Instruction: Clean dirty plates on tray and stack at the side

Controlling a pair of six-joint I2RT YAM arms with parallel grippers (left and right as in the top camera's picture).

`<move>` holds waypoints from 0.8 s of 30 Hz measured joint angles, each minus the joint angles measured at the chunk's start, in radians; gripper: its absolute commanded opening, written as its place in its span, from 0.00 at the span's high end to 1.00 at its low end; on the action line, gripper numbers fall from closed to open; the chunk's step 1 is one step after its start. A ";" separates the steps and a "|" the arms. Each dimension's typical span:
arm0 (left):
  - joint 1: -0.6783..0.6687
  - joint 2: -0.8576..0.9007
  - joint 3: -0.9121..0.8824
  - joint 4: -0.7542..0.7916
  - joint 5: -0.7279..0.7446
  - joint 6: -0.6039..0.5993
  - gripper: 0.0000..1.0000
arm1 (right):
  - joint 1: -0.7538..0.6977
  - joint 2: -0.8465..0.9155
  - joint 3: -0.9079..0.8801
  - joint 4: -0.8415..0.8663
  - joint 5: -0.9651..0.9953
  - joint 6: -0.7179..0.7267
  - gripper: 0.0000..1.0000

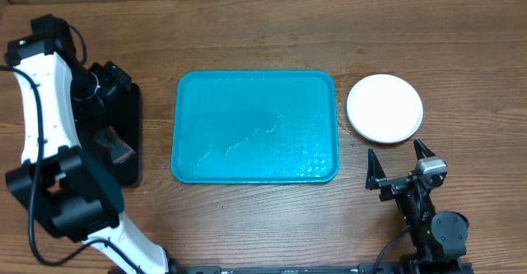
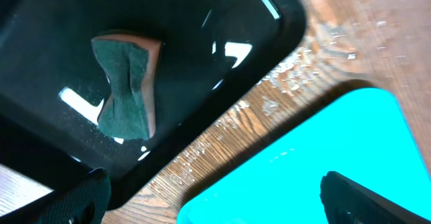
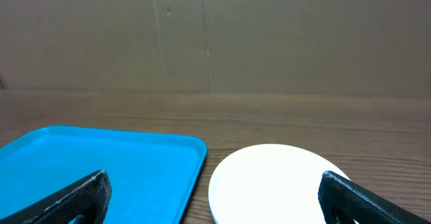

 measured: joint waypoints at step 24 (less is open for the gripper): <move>-0.072 -0.605 0.001 -0.162 -0.042 0.000 0.00 | 0.000 0.000 0.000 0.000 0.000 0.000 0.00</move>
